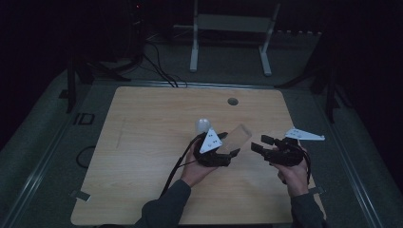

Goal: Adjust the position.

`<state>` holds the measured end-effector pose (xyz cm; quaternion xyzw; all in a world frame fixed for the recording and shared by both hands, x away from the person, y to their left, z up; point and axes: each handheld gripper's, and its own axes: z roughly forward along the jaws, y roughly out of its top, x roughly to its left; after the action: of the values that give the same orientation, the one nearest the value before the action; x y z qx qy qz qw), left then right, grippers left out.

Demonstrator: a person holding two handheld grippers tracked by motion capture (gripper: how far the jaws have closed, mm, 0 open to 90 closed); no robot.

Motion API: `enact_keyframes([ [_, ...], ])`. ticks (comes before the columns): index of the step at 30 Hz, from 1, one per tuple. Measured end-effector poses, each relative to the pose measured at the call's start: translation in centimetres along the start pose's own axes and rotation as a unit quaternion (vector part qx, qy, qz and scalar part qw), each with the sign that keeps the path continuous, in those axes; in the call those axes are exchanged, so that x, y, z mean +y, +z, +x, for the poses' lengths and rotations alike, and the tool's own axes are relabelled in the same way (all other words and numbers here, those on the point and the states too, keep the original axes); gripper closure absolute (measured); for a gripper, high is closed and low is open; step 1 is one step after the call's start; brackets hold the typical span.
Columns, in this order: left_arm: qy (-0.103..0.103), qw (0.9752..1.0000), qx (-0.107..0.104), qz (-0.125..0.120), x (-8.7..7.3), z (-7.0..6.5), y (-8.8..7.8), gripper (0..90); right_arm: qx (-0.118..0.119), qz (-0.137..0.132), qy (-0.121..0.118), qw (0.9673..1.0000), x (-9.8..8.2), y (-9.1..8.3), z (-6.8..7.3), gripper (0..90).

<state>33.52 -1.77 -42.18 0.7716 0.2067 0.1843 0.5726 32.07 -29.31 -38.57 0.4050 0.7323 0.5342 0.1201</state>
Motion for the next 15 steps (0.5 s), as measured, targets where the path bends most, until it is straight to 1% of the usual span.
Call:
enact_keyframes([
  [4,0.002,1.0000,-0.003,0.004,0.07,0.14,-0.24,29.8,-0.008,0.009,-0.013,0.9998,0.27,-0.05,0.06,34.7],
  [9,0.001,0.9999,-0.006,0.012,0.20,0.38,-0.47,29.8,-0.020,0.024,-0.036,0.9989,0.55,-0.13,0.24,34.8],
  [12,0.002,0.9998,-0.009,0.017,0.26,0.47,-0.57,29.8,-0.023,0.034,-0.053,0.9977,0.73,-0.15,0.47,34.8],
  [15,0.002,0.9997,-0.013,0.021,0.31,0.51,-0.62,29.8,-0.028,0.047,-0.073,0.9958,0.87,-0.08,0.82,34.8],
])
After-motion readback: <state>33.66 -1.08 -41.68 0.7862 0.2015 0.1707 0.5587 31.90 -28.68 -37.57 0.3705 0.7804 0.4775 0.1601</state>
